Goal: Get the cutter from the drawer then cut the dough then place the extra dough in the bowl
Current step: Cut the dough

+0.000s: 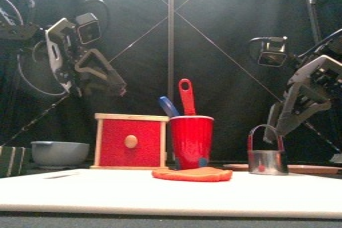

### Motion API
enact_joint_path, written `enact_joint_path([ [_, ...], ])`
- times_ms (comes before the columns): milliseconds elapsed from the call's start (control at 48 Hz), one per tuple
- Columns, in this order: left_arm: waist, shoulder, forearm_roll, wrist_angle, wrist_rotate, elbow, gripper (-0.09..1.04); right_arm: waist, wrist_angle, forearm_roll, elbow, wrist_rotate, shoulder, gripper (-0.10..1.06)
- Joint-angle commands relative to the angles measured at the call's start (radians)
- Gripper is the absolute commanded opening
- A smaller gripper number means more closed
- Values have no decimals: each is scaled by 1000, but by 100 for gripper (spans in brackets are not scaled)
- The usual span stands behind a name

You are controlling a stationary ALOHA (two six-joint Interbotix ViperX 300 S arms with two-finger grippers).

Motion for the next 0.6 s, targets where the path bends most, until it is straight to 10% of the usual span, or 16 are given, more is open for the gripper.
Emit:
enact_joint_path([
  [21,0,-6,-3,-9,2,-12,62,-2,-8,-5,-21,-2,3,92],
  [604,2,18,-15,-8,2,-15,62,0,-8,-5,-21,-2,12,82],
])
